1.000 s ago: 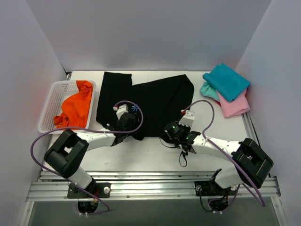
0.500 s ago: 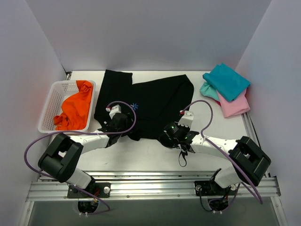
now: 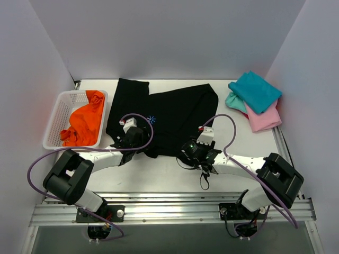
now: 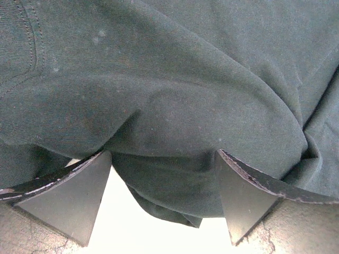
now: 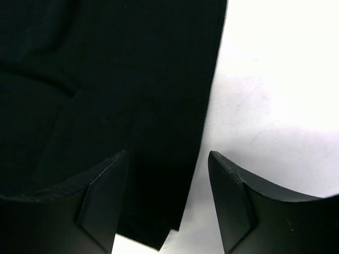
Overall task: Fold and stack the t-shirts
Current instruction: Flatten the tshirt out
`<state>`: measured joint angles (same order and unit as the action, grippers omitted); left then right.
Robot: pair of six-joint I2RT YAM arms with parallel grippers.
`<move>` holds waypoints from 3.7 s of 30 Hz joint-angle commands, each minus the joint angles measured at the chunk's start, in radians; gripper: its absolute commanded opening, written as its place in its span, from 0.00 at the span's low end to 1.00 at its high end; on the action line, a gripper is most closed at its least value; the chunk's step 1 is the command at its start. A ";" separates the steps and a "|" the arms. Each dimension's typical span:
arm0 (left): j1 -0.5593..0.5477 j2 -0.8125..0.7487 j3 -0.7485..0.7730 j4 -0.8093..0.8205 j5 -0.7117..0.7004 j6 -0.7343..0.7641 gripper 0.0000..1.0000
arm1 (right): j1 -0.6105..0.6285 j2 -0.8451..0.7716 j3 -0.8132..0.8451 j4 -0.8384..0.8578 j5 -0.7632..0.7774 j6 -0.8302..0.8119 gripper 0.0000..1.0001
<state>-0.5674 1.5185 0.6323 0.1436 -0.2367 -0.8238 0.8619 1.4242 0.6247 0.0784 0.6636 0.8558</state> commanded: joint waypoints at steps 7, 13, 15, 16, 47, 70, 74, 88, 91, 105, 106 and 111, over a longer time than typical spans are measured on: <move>0.012 0.058 -0.060 -0.102 0.030 0.020 0.89 | 0.043 0.048 -0.010 0.004 0.019 0.071 0.56; 0.012 0.049 -0.068 -0.098 0.031 0.022 0.89 | 0.055 0.050 -0.019 -0.009 0.028 0.092 0.54; 0.012 0.048 -0.071 -0.095 0.031 0.022 0.88 | 0.055 0.047 -0.023 -0.008 0.025 0.094 0.50; 0.012 0.049 -0.072 -0.095 0.031 0.022 0.88 | 0.057 0.047 -0.026 -0.006 0.025 0.097 0.50; 0.000 0.069 -0.079 -0.072 0.034 0.023 0.85 | 0.068 -0.045 -0.034 -0.121 0.062 0.132 0.00; -0.006 0.065 -0.054 -0.102 0.016 0.026 0.84 | 0.091 -0.254 0.061 -0.736 0.153 0.557 0.00; 0.001 0.057 -0.051 -0.111 0.014 0.029 0.84 | 0.091 -0.289 0.067 -0.810 0.143 0.635 0.00; 0.072 0.034 0.010 -0.182 0.011 0.041 0.84 | 0.140 -0.438 0.089 -1.030 0.061 0.718 0.00; 0.089 0.013 0.052 -0.208 0.011 0.046 0.84 | 0.167 -0.504 0.070 -1.049 0.021 0.759 0.00; 0.258 0.022 0.542 -0.441 -0.019 0.227 0.87 | 0.278 -0.550 0.099 -1.189 0.062 0.902 0.13; 0.261 0.051 0.567 -0.443 -0.030 0.247 0.87 | 0.281 -0.556 0.096 -1.198 0.065 0.914 0.13; 0.304 0.078 0.685 -0.477 0.036 0.252 0.87 | 0.296 -0.558 0.118 -1.235 0.068 0.965 0.11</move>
<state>-0.2871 1.5871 1.2640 -0.2794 -0.2371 -0.6128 1.1473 0.8642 0.7025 -1.0550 0.6769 1.7500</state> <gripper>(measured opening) 0.868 0.119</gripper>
